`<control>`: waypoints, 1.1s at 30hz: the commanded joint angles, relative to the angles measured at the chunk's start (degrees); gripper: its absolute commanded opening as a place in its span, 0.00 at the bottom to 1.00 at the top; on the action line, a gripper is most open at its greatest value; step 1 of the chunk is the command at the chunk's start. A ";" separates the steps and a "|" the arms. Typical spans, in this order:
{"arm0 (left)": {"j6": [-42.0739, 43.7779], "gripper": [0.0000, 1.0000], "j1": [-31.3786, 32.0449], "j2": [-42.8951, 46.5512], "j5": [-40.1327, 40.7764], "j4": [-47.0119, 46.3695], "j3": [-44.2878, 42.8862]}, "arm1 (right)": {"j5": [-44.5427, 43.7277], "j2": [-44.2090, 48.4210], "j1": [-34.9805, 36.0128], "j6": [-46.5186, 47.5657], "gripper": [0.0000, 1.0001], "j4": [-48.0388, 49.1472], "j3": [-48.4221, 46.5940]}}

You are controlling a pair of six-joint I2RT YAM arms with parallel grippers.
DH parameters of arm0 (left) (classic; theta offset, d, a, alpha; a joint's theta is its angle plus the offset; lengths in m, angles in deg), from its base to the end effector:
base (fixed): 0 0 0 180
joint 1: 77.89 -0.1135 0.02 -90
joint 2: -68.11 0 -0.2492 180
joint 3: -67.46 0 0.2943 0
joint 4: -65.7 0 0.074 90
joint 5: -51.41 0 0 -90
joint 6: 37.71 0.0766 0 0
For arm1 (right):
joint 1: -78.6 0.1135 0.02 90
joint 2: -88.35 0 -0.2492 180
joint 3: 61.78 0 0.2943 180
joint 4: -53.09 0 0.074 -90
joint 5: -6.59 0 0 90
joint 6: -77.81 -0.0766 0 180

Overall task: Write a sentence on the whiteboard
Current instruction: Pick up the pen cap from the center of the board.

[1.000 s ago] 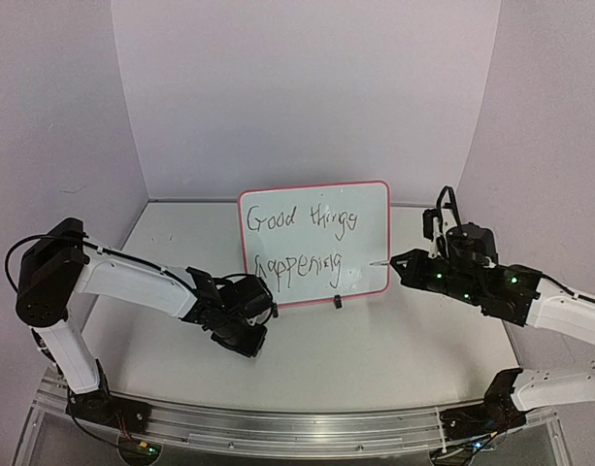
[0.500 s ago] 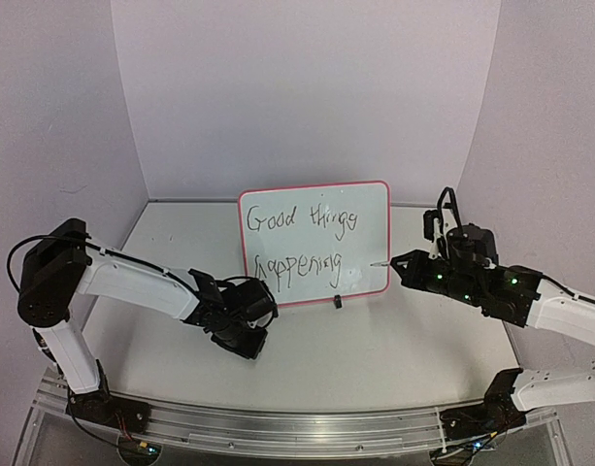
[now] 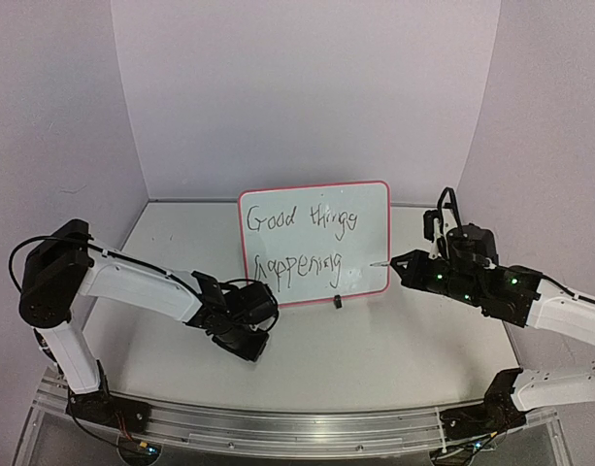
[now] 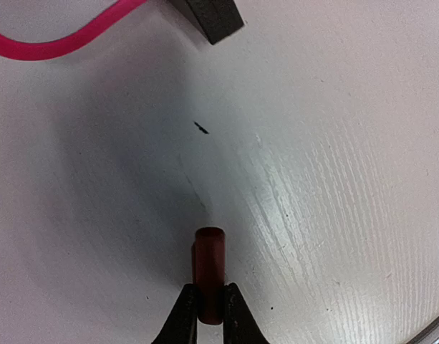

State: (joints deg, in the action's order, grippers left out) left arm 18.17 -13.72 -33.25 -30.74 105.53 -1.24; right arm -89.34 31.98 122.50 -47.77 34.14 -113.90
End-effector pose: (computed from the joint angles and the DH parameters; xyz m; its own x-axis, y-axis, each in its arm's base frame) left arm 0.1671 -0.3212 0.0561 -0.8341 0.4478 -0.3221 0.4903 0.8694 -0.0609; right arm 0.2314 0.2117 0.2400 -0.5923 0.2332 -0.7712 -0.3401 0.7954 0.5017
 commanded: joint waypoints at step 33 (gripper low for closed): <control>17.52 0.00 11.19 12.52 -9.03 -37.53 14.49 | 57.09 -24.46 -3.16 -6.72 0.00 6.75 -5.80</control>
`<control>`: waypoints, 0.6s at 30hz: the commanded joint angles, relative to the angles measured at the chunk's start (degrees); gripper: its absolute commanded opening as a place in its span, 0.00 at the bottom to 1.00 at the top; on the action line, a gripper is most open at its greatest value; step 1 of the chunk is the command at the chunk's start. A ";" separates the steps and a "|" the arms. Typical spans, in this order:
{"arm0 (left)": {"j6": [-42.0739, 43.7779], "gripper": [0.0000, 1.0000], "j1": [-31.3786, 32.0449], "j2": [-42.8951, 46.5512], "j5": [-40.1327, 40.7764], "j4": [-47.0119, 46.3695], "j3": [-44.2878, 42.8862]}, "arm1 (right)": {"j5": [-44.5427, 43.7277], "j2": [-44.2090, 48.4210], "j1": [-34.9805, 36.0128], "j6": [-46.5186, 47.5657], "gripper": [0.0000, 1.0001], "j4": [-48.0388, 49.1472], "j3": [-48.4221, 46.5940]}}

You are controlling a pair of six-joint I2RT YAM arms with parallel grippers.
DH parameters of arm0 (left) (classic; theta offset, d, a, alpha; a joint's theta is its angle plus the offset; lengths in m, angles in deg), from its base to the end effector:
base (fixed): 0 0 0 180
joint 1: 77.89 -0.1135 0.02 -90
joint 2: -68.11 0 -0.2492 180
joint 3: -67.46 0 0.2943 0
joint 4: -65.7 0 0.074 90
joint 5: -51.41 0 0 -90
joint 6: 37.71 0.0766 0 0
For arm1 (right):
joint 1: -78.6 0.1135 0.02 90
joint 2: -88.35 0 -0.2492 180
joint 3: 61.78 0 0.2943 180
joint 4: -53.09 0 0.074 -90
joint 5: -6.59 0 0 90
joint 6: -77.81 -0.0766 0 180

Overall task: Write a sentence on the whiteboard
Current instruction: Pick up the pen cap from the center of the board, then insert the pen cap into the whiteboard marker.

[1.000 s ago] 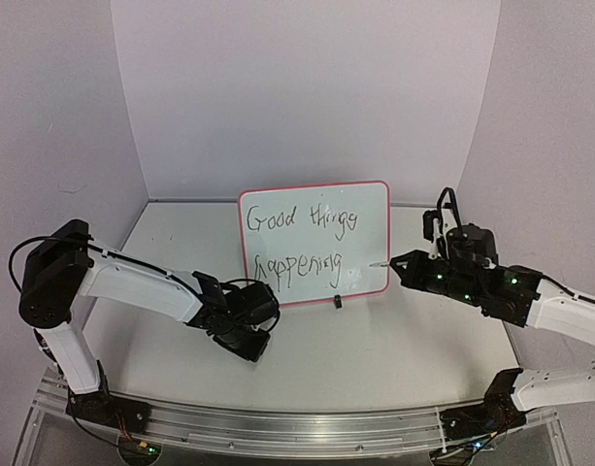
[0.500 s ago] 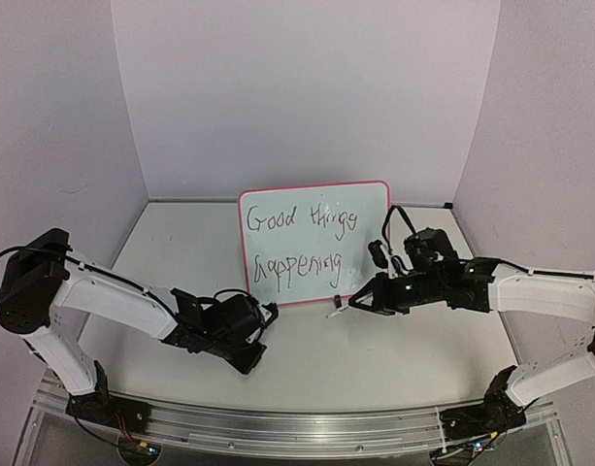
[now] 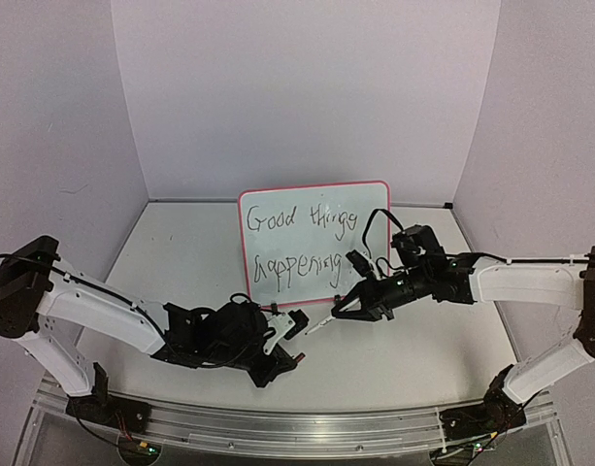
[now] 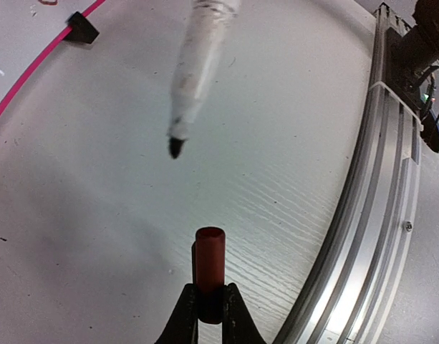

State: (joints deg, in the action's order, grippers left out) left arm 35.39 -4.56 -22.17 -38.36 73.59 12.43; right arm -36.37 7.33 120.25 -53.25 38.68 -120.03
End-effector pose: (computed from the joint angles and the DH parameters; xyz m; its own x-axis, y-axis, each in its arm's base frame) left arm 0.1068 -0.3557 0.0899 -0.4659 0.5426 -0.6990 0.8588 0.4676 -0.2095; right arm 0.2265 0.2765 0.1695 -0.9242 -0.2229 -0.3103 -0.3734 0.3556 0.8568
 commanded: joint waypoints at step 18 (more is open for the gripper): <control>-1.75 0.00 3.51 2.25 1.65 -8.25 2.89 | 11.34 -1.47 -2.35 -1.62 0.00 4.68 5.52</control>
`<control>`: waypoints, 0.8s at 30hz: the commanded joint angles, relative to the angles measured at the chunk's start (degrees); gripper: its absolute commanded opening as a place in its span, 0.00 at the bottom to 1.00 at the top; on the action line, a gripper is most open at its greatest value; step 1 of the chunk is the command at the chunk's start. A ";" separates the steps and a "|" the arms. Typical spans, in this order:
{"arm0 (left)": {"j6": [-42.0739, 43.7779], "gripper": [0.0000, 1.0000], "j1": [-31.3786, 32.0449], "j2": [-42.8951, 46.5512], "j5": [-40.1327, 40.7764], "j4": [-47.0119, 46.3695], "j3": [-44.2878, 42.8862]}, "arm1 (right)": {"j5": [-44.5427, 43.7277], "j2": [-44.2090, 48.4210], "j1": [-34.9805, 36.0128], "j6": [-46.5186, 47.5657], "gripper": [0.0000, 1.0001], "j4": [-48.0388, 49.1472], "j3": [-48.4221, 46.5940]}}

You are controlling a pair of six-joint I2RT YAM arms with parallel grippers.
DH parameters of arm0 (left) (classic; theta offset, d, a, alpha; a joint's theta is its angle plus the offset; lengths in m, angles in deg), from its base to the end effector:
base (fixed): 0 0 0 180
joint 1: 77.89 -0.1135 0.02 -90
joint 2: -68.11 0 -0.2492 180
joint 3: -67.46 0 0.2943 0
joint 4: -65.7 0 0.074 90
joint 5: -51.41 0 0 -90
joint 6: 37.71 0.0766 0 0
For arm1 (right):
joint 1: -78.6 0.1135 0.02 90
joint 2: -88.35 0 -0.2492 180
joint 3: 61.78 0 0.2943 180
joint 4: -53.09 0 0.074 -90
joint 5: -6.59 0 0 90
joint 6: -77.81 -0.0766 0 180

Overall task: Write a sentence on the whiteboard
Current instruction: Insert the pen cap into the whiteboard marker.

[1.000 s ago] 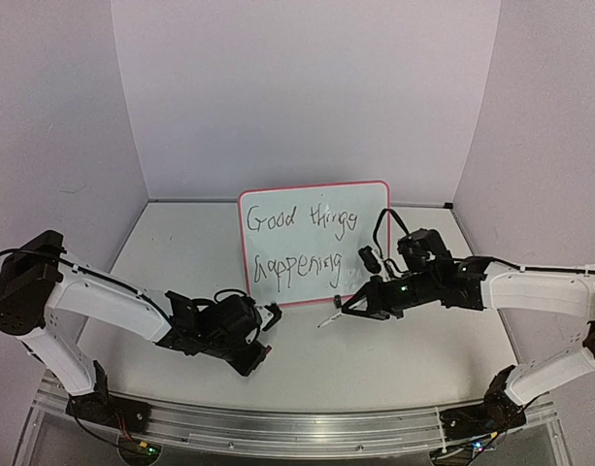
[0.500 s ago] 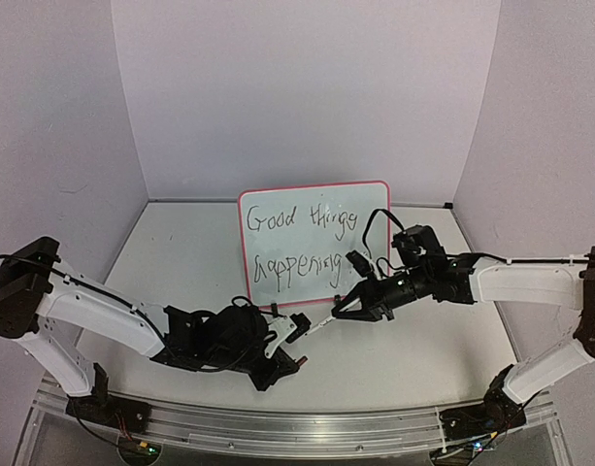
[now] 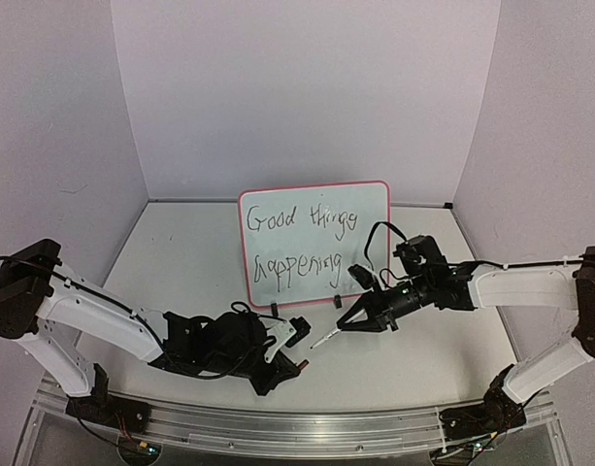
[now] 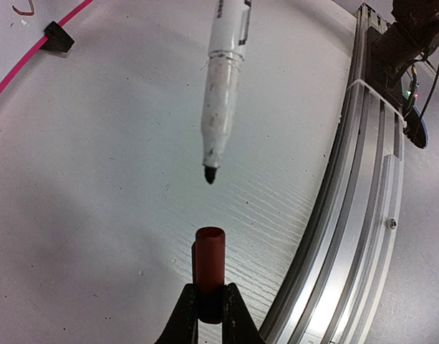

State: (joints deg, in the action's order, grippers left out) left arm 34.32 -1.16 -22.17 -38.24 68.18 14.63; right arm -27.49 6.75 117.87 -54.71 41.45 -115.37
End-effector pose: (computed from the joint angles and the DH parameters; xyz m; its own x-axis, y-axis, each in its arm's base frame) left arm 0.0855 -0.3603 0.0871 -0.4401 0.5220 -0.7306 0.8793 0.4154 -0.2329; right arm 0.2180 0.2602 0.1472 -0.9375 -0.2773 -0.2103 -0.2914 0.2952 0.9099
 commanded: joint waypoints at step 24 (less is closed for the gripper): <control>0.48 0.00 0.50 1.94 0.50 -3.64 0.21 | 3.87 -5.96 0.16 -0.60 0.00 5.61 1.09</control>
State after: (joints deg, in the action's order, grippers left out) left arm 34.33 -0.98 -21.73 -37.90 66.86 15.28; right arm -25.06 1.74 117.89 -54.79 44.44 -114.64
